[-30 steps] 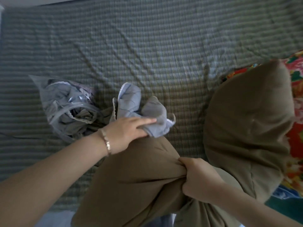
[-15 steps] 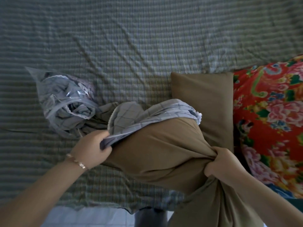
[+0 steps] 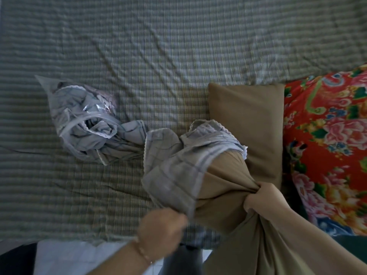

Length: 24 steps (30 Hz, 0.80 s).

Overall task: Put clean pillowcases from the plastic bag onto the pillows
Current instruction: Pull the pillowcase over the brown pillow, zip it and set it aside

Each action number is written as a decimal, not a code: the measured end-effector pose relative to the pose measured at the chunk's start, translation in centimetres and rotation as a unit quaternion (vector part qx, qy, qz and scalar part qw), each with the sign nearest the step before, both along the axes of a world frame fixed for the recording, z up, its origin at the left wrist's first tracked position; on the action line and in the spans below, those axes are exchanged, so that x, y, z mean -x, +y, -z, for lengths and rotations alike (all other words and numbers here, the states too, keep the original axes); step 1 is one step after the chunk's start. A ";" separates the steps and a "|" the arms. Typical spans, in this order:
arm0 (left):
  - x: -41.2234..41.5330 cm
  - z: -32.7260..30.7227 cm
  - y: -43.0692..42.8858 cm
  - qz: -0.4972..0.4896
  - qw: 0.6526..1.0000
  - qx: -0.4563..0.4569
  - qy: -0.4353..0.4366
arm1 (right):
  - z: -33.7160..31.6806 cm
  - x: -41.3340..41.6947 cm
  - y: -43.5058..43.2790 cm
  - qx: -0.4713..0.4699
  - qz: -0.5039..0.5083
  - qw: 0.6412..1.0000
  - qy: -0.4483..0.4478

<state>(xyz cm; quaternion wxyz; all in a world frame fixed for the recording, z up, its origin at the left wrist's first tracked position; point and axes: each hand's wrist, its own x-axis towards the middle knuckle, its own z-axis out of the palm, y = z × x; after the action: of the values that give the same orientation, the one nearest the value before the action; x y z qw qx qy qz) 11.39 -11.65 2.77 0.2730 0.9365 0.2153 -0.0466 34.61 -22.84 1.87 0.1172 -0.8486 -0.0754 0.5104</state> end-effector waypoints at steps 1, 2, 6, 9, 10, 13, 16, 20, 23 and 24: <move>-1.3 -0.5 -1.7 0.070 0.997 -0.018 -0.040 | 0.0 0.2 0.2 0.007 -0.006 1.000 -0.007; -2.6 -1.1 -3.0 0.113 0.991 -0.016 -0.066 | -0.1 0.6 0.3 0.011 -0.017 1.000 -0.015; -5.4 -0.3 -2.7 -0.123 0.988 0.063 -0.075 | -1.7 3.9 -0.2 -0.012 -0.168 0.984 -0.059; -7.9 -0.5 1.0 -0.302 0.951 0.064 -0.030 | -3.1 5.9 -0.6 -0.039 -0.269 0.960 -0.063; -8.7 -0.4 1.8 -0.281 0.959 0.039 0.012 | -3.3 6.1 -0.7 -0.049 -0.278 0.957 -0.064; -10.1 -0.3 3.1 -0.155 0.988 0.007 0.021 | -3.4 5.3 -1.0 -0.071 -0.303 0.945 -0.104; -11.6 -0.3 2.3 -0.063 0.996 0.022 -0.053 | -3.4 4.7 -1.2 -0.142 -0.274 0.941 -0.139; -11.7 -1.4 -0.8 -0.083 0.971 0.201 -0.100 | -3.3 2.9 -1.2 -0.198 -0.191 0.952 -0.136; -10.7 -2.4 -3.4 -0.020 0.950 0.268 -0.160 | -3.3 1.2 -1.9 -0.249 -0.156 0.948 -0.122; -10.3 -2.3 -3.9 0.010 0.943 0.280 -0.178 | -3.2 0.8 -2.1 -0.255 -0.155 0.947 -0.118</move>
<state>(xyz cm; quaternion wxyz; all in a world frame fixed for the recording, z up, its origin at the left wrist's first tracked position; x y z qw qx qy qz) 21.69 -15.55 5.04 0.5579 0.8172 0.1315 0.0600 33.82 -24.92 5.06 0.2390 -0.8226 -0.3470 0.3819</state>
